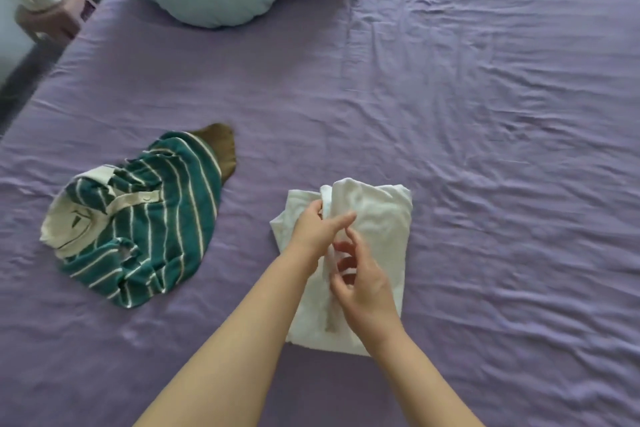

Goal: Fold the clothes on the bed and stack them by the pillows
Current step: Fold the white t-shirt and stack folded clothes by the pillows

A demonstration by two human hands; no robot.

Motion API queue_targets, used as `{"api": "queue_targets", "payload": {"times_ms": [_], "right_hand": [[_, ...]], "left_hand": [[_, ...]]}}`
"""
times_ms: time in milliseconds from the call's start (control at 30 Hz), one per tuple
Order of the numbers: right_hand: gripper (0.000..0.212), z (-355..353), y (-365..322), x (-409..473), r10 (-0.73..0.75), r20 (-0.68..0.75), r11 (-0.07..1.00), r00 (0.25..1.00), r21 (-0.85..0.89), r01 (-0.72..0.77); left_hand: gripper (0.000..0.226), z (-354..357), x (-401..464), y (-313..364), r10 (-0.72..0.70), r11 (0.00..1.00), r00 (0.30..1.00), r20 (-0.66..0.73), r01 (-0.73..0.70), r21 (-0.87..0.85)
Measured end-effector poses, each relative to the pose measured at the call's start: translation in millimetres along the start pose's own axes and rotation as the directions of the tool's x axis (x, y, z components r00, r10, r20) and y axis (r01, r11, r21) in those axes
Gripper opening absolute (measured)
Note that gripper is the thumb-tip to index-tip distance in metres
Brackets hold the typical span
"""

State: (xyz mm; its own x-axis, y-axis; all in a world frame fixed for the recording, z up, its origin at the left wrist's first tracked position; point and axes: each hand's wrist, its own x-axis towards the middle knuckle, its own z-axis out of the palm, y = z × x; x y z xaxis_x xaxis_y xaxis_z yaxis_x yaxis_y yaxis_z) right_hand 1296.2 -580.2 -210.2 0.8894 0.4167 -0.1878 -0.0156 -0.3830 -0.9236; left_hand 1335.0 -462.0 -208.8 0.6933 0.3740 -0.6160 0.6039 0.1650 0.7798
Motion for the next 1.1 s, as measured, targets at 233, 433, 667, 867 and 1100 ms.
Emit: {"api": "queue_targets", "payload": {"times_ms": [233,433,667,867,1100], "right_hand": [[0.055,61.0,8.2,1.4,0.003,0.103,1.000,0.995,-0.031,0.000],[0.043,53.7,48.0,-10.9,-0.025,0.101,0.951,0.995,-0.305,0.055],[0.028,16.6,69.0,-59.9,-0.146,0.131,0.761,0.981,-0.618,0.196],[0.025,19.5,70.7,-72.1,-0.097,0.096,0.794,0.991,-0.593,0.135],[0.023,18.5,77.6,-76.2,-0.037,0.124,0.856,0.992,-0.508,0.095]], "left_hand": [[0.075,-71.5,24.3,-34.4,0.327,0.847,0.943,0.060,-0.321,0.425],[0.073,-88.4,13.1,-71.4,0.279,0.859,0.953,-0.121,-0.191,0.476],[0.044,-77.9,-68.2,-123.4,0.250,0.899,0.938,-0.239,-0.134,0.416],[0.028,-69.5,-101.7,-149.5,0.285,0.782,0.936,-0.209,-0.101,0.615],[0.007,-81.7,-107.4,-153.3,0.222,0.898,0.943,-0.250,-0.097,0.429]]}}
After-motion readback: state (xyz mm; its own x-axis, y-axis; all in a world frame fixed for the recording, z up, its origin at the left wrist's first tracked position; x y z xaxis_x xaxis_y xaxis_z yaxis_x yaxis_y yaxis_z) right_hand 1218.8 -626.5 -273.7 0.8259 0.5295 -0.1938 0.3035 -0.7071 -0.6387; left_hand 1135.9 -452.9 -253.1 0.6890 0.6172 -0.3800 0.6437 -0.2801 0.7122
